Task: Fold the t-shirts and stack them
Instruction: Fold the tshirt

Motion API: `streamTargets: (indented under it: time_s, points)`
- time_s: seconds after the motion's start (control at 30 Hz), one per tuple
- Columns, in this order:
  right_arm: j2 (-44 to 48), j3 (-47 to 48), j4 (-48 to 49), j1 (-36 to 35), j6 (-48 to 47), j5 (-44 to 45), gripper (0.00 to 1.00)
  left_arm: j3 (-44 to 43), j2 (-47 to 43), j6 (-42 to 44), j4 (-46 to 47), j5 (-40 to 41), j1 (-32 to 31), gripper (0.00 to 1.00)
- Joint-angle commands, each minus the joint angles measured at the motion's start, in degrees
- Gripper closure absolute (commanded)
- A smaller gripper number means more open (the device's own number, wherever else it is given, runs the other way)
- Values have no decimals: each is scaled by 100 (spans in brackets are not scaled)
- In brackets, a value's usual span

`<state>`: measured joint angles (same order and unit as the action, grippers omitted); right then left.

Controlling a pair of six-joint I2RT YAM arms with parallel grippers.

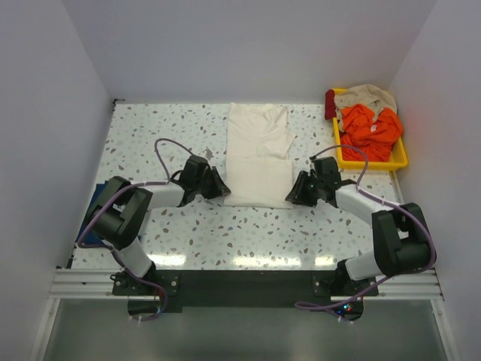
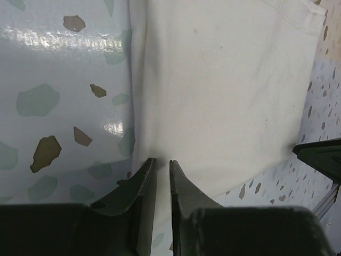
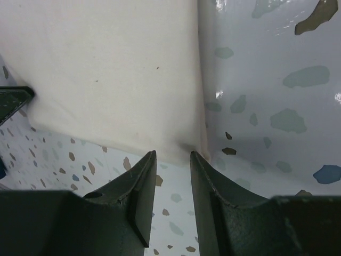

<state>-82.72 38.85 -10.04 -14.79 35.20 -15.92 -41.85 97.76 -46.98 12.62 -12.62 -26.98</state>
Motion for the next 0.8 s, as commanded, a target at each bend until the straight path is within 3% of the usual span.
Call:
streamTargets:
  time_s: [0.0,0.33,0.5,0.77]
  points:
    - [81,-79,-173,55,-171,212,64,133,-160,84,-93,85,79,79]
    - [-148,-211,-120,81,-268,247,66,-315,-555,321,-418,-302,149,72]
    - [-43,-343,-147,72,-268,274,68,-368,-968,461,-901,161,158,68]
    - [-34,-475,-68,72,-242,221,66,334,-1118,567,-762,42,158,48]
